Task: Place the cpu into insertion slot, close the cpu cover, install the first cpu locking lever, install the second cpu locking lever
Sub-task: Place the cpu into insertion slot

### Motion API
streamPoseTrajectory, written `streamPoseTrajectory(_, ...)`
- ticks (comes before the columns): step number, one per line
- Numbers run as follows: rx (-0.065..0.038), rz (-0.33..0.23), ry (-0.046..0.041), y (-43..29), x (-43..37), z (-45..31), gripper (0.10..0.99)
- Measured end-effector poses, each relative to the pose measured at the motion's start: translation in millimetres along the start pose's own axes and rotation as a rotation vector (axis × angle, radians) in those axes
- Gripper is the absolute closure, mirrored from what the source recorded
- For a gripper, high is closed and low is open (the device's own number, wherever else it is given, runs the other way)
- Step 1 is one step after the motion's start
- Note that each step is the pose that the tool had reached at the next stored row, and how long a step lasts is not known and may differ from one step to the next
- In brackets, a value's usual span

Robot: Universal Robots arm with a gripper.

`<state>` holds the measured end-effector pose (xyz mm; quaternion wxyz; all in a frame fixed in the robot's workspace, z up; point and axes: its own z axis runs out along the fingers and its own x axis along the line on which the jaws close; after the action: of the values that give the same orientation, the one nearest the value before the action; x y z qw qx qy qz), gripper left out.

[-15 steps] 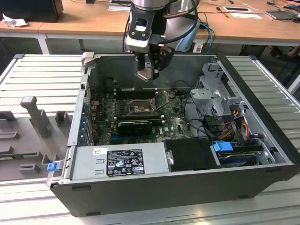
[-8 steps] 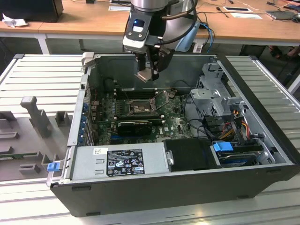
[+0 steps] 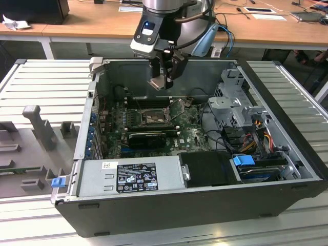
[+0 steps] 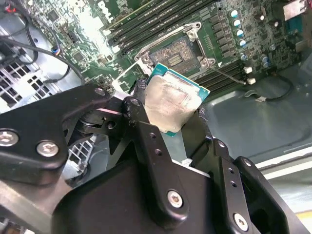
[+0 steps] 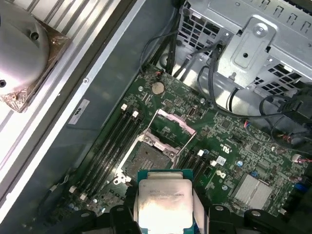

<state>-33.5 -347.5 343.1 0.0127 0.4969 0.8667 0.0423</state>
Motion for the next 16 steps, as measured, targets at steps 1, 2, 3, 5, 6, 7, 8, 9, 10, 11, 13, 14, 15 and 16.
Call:
streamPoseTrajectory(1, 0.0, 0.023, -0.0019, 0.0, 0.0, 0.2, 0.553)
streamPoseTrajectory(2, -0.001, 0.04, -0.0034, 0.0, 0.0, 0.3, 0.553)
streamPoseTrajectory(3, -0.001, 0.053, -0.0045, 0.0, 0.0, 0.4, 0.553)
streamPoseTrajectory(5, -0.002, 0.089, -0.0077, -0.1, 0.0, 0.8, 0.553)
streamPoseTrajectory(6, -0.002, 0.101, -0.0087, -0.1, 0.0, 0.9, 0.553)
streamPoseTrajectory(7, -0.002, 0.123, -0.0105, -0.1, 0.0, 1.2, 0.553)
streamPoseTrajectory(8, -0.003, 0.14, -0.012, -0.1, 0.0, 1.5, 0.553)
streamPoseTrajectory(9, -0.003, 0.155, -0.0131, -0.1, 0.0, 1.8, 0.553)
streamPoseTrajectory(10, -0.003, 0.163, -0.0139, -0.2, 0.0, 2.4, 0.553)
streamPoseTrajectory(11, -0.003, 0.165, -0.0141, -0.3, -0.1, 3.5, 0.553)
streamPoseTrajectory(13, -0.003, 0.166, -0.014, -0.5, -0.1, 5.2, 0.553)
streamPoseTrajectory(14, -0.003, 0.166, -0.0141, -0.7, -0.1, 6.4, 0.553)
streamPoseTrajectory(15, -0.003, 0.166, -0.0141, -0.8, -0.2, 7.6, 0.553)
streamPoseTrajectory(16, -0.003, 0.166, -0.0141, -0.9, -0.2, 8.2, 0.553)
